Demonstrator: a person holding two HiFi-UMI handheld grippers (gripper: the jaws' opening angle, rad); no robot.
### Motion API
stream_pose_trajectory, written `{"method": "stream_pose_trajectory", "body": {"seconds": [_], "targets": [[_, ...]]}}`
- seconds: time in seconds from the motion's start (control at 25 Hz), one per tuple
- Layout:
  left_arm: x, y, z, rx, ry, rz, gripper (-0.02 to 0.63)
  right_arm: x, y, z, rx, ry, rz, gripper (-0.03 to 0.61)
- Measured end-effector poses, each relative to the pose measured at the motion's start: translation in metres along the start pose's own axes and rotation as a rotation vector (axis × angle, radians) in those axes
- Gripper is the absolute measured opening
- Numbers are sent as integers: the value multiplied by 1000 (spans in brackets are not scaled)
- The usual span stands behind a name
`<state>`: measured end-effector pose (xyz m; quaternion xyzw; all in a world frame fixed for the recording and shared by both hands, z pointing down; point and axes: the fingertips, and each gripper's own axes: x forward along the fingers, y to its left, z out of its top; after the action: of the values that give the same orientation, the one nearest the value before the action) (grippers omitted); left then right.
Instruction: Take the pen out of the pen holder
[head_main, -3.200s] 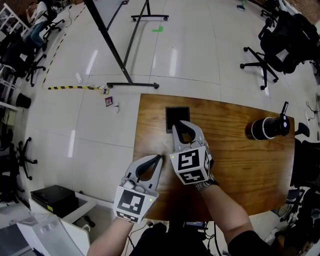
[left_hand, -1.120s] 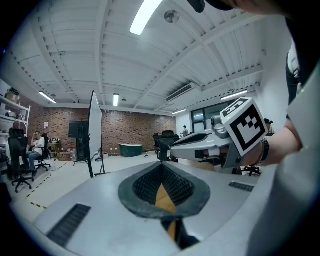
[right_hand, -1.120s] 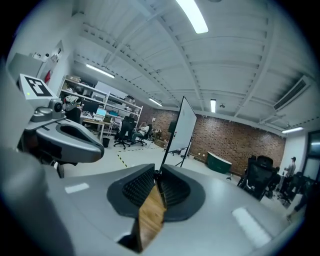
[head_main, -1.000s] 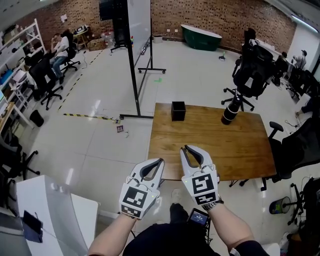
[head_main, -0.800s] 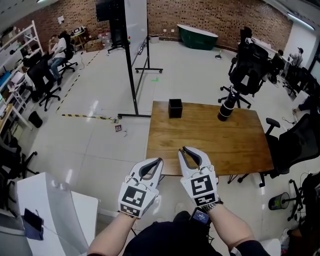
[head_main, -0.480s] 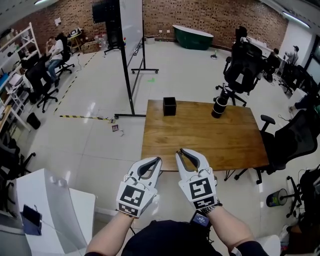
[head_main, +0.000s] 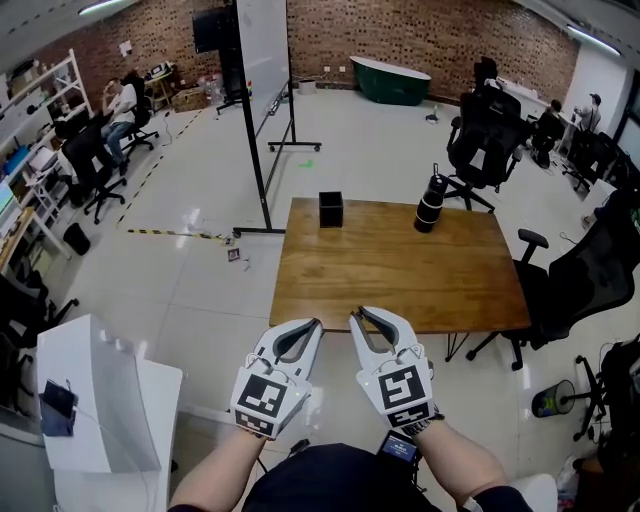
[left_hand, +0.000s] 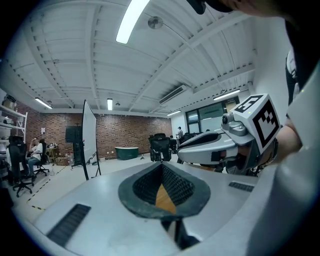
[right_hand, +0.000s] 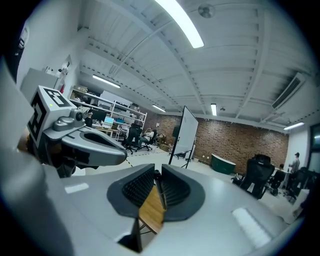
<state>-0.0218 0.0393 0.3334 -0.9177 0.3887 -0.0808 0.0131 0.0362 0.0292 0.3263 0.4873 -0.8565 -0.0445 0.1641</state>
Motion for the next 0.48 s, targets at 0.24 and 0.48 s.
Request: {"method": "stream_pose_trajectory", "body": {"seconds": [0.24,0.48], "targets": [[-18,-46,1,6,14,30,5,-47,9,-11,13,-22,42,43],[-30,-78,4,1,21,61,5,-83,14,-16,26,-43,80,43]]}}
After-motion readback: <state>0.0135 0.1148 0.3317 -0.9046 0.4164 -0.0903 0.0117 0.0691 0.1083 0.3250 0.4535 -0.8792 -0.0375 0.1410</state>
